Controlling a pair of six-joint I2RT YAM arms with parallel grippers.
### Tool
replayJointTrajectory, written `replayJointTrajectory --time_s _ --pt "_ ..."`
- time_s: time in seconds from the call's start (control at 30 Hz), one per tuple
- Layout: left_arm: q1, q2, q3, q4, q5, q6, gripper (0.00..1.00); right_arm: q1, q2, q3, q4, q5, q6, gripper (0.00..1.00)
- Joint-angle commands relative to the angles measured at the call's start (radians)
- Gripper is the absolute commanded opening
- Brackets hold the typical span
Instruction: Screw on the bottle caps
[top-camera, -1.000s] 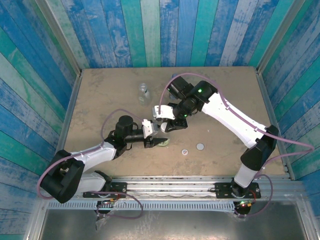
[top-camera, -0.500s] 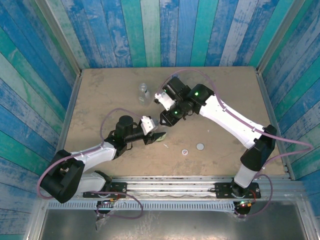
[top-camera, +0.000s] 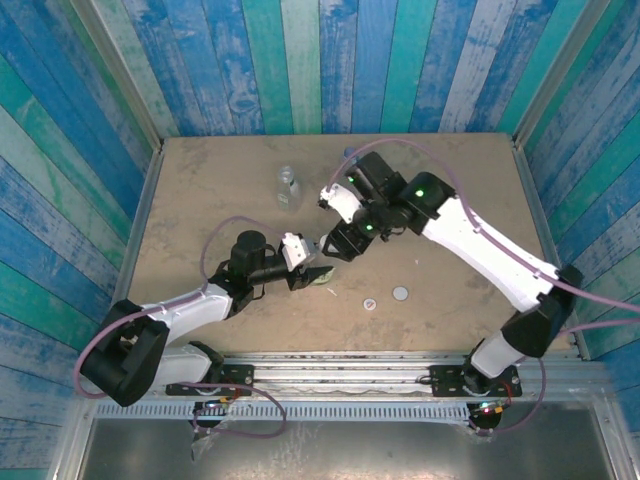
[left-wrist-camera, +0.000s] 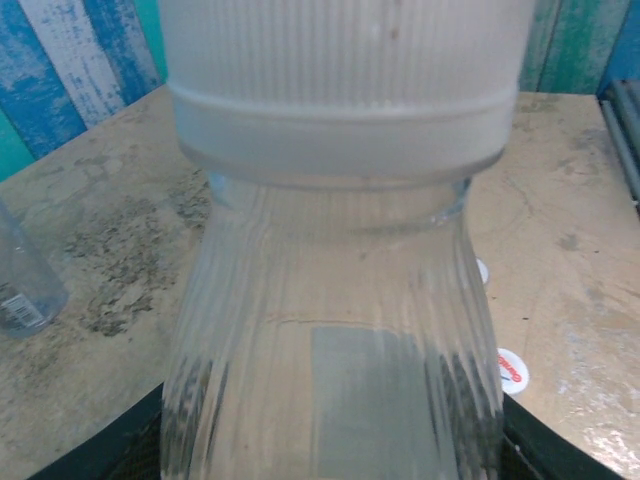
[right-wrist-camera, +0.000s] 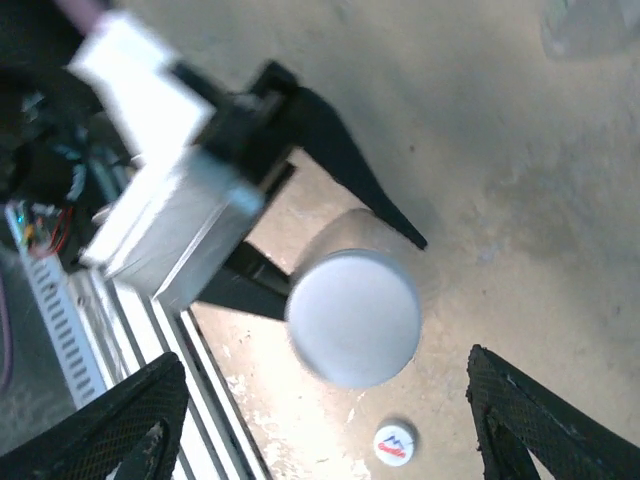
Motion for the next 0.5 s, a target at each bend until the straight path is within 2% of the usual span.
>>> replayJointTrajectory --time_s 0.0,0.1,0.23,0.47 --pt "0.001 -0.058 0.007 -0.019 0.099 0.007 0.50 0.000 -0.087 -0.048 0.009 -0.136 -0.340 0.77" --pt "0.001 -0.087 -0.007 -0.019 0.151 0.000 0.50 0.001 -0.129 -0.090 0.014 -0.179 -0.512 0.79" --pt "0.001 -0.106 0.002 -0.061 0.190 -0.011 0.50 0.000 -0.113 -0.051 -0.035 -0.186 -0.654 0.76" --pt "0.001 -0.118 0.007 -0.078 0.230 -0.034 0.51 0.007 -0.006 0.072 -0.136 -0.198 -0.726 0.69"
